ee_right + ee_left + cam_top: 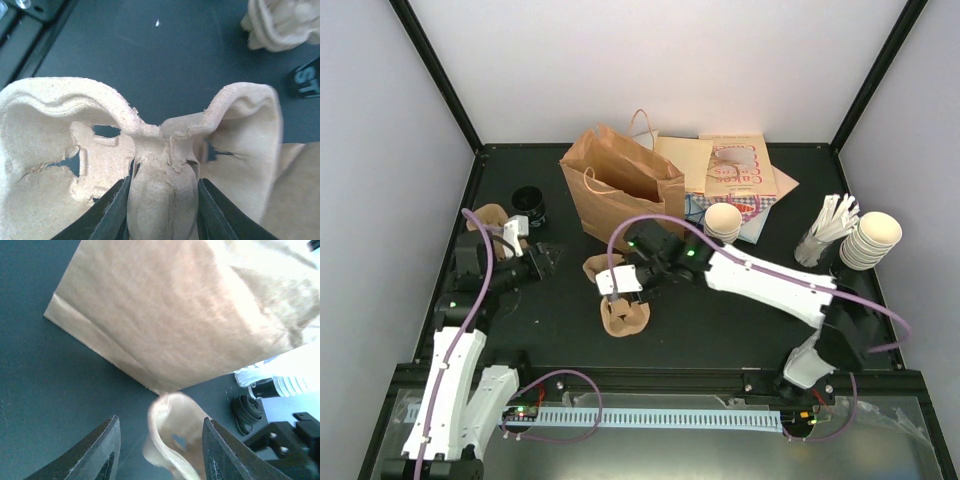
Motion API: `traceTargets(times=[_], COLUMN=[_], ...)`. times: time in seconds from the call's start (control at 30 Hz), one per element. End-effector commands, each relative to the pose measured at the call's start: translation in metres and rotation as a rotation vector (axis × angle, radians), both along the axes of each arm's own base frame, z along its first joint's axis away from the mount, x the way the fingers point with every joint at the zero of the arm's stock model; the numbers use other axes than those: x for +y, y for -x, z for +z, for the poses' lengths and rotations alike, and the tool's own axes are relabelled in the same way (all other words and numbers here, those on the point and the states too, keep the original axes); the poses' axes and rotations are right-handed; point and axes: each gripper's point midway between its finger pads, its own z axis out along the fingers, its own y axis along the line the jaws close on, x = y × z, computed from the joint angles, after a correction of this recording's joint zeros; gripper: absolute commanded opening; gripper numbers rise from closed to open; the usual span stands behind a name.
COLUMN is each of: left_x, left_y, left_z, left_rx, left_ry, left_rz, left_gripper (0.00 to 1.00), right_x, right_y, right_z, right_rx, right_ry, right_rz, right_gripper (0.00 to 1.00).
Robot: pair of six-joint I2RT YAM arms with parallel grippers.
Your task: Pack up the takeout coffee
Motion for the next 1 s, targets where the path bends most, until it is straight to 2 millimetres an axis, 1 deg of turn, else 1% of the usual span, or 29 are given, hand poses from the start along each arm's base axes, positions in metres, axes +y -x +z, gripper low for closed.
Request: traceTargets(times=[0.0,0.13,0.2,0.27,0.33,0.37,0.47,0.5,0.67,0.7,0.77,0.8,0.9,0.97], left_x=[0.006,-0.008,-0.015,-0.024,-0.031,-0.037,-0.057,-0.067,-0.106,-0.114,-0.127,-0.133,-0.138,-0.133], left_y=[0.007,0.008,0.007,0.006,0.003,0.002,-0.003,-0.003,-0.016,-0.019,-0.025,-0.029,-0.041,-0.047], left_z=[0.017,0.02,0.018,0.021,0.027,0.031,0.047,0.052,0.075,0.082,0.089,0.097,0.111,0.112], left_rx=[-0.044,-0.048,-0.031,-0.04,-0.067,-0.082,-0.103,-0.115,-0.142,-0.155,-0.141,-0.145,-0.123,-0.087], left_ry=[-0.047,0.058,0.118,0.143,0.138,0.143,0.171,0.174,0.209,0.234,0.265,0.279,0.263,0.23], left_rz=[0.018,-0.031,-0.042,-0.047,-0.024,-0.025,-0.007,-0.01,0.05,0.067,0.112,0.129,0.25,0.366], left_gripper=[0.48,0.45,0.44,0.44,0.45,0.46,0.5,0.52,0.59,0.6,0.62,0.63,0.66,0.68], right_x=[-0.007,-0.03,-0.043,-0.057,-0.076,-0.084,-0.112,-0.125,-0.174,-0.183,-0.196,-0.202,-0.216,-0.222], right_y=[0.02,0.037,0.04,0.036,0.022,0.021,0.01,0.007,-0.005,-0.006,-0.005,-0.004,0.001,0.004], right_z=[0.054,0.087,0.102,0.115,0.125,0.128,0.133,0.14,0.158,0.161,0.164,0.165,0.171,0.172], right_rx=[-0.001,0.003,-0.011,-0.032,-0.084,-0.09,-0.15,-0.179,-0.29,-0.306,-0.328,-0.334,-0.347,-0.351], right_ry=[-0.176,-0.281,-0.345,-0.412,-0.476,-0.499,-0.543,-0.569,-0.654,-0.668,-0.683,-0.689,-0.713,-0.721], right_rz=[0.011,-0.019,-0.07,-0.165,-0.304,-0.34,-0.486,-0.53,-0.735,-0.763,-0.795,-0.807,-0.829,-0.826], right_gripper=[0.36,0.36,0.36,0.36,0.36,0.35,0.34,0.33,0.34,0.34,0.34,0.34,0.34,0.34])
